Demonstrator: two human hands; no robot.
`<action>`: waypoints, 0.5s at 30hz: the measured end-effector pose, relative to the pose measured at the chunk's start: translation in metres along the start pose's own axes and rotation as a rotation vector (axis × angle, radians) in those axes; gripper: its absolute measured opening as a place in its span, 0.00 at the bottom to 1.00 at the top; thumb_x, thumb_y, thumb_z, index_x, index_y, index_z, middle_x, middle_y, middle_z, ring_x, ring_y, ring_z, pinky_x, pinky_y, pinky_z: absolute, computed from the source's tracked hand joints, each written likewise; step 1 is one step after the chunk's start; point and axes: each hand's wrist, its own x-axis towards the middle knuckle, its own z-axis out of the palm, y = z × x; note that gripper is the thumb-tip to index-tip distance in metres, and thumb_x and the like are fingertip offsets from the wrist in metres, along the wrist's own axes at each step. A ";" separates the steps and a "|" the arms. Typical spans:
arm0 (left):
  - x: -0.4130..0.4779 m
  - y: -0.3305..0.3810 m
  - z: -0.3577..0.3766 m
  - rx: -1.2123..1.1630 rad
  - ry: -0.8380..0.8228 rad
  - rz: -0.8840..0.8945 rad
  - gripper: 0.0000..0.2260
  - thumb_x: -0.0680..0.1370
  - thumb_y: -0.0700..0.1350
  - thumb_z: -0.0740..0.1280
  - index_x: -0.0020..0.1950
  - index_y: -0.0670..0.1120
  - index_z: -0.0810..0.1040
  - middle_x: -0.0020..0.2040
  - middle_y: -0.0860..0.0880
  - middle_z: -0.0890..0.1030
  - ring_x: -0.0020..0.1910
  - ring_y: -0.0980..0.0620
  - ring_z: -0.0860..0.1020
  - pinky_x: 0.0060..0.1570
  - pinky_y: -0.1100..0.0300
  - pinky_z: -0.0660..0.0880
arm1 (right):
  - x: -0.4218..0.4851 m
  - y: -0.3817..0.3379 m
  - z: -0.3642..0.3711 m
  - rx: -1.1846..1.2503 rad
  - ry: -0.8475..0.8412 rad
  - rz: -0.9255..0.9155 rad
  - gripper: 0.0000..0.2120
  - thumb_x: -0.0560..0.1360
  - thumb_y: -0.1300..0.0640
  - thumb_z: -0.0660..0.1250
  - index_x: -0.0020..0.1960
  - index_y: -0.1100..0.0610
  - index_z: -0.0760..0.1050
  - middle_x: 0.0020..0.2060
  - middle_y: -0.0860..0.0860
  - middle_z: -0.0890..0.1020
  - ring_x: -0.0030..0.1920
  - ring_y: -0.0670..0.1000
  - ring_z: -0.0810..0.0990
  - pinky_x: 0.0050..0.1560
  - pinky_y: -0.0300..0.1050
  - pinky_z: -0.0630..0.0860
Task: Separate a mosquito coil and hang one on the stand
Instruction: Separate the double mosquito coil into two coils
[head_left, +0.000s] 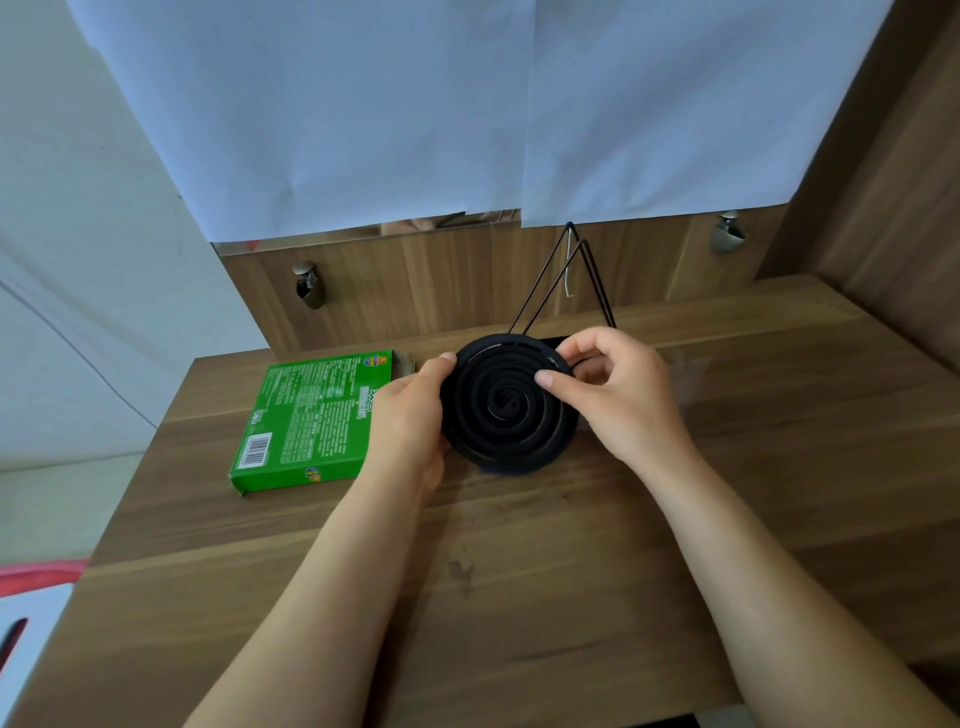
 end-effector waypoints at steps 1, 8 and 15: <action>0.000 0.000 0.000 0.001 -0.001 0.000 0.10 0.77 0.43 0.69 0.37 0.41 0.82 0.31 0.46 0.85 0.30 0.50 0.83 0.31 0.60 0.80 | 0.000 0.000 0.000 0.007 -0.006 0.006 0.08 0.69 0.57 0.76 0.43 0.50 0.79 0.37 0.48 0.83 0.39 0.47 0.82 0.36 0.43 0.80; 0.001 0.000 -0.001 0.026 -0.001 0.010 0.10 0.77 0.44 0.69 0.37 0.41 0.83 0.33 0.46 0.85 0.31 0.50 0.84 0.34 0.59 0.80 | 0.000 0.001 0.000 0.029 -0.056 0.025 0.09 0.68 0.56 0.77 0.44 0.53 0.79 0.38 0.49 0.84 0.40 0.47 0.82 0.38 0.40 0.80; 0.000 0.001 0.000 0.027 -0.008 -0.002 0.09 0.77 0.44 0.69 0.40 0.41 0.83 0.33 0.45 0.86 0.32 0.49 0.84 0.34 0.58 0.79 | 0.001 0.004 0.000 0.068 -0.069 0.041 0.08 0.68 0.57 0.78 0.43 0.52 0.79 0.38 0.46 0.84 0.38 0.43 0.82 0.36 0.37 0.79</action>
